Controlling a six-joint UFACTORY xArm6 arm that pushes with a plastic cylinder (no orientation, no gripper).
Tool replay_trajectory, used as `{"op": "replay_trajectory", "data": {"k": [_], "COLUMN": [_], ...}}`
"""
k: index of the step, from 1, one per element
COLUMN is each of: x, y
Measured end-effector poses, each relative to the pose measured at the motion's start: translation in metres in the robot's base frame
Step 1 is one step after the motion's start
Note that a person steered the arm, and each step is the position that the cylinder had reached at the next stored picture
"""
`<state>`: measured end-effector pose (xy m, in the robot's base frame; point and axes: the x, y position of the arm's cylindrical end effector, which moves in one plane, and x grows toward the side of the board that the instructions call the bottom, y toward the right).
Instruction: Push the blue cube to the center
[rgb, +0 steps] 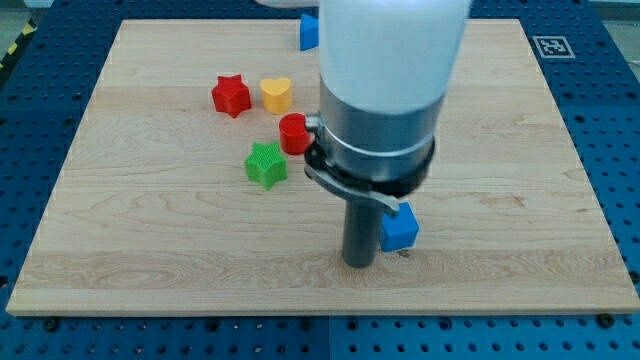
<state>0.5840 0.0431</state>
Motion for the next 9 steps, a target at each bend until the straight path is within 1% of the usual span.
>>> {"op": "replay_trajectory", "data": {"k": [2, 3, 4, 6, 9], "x": [0.001, 0.001, 0.001, -0.001, -0.099], "y": [0.032, 0.060, 0.048, 0.043, 0.020]}}
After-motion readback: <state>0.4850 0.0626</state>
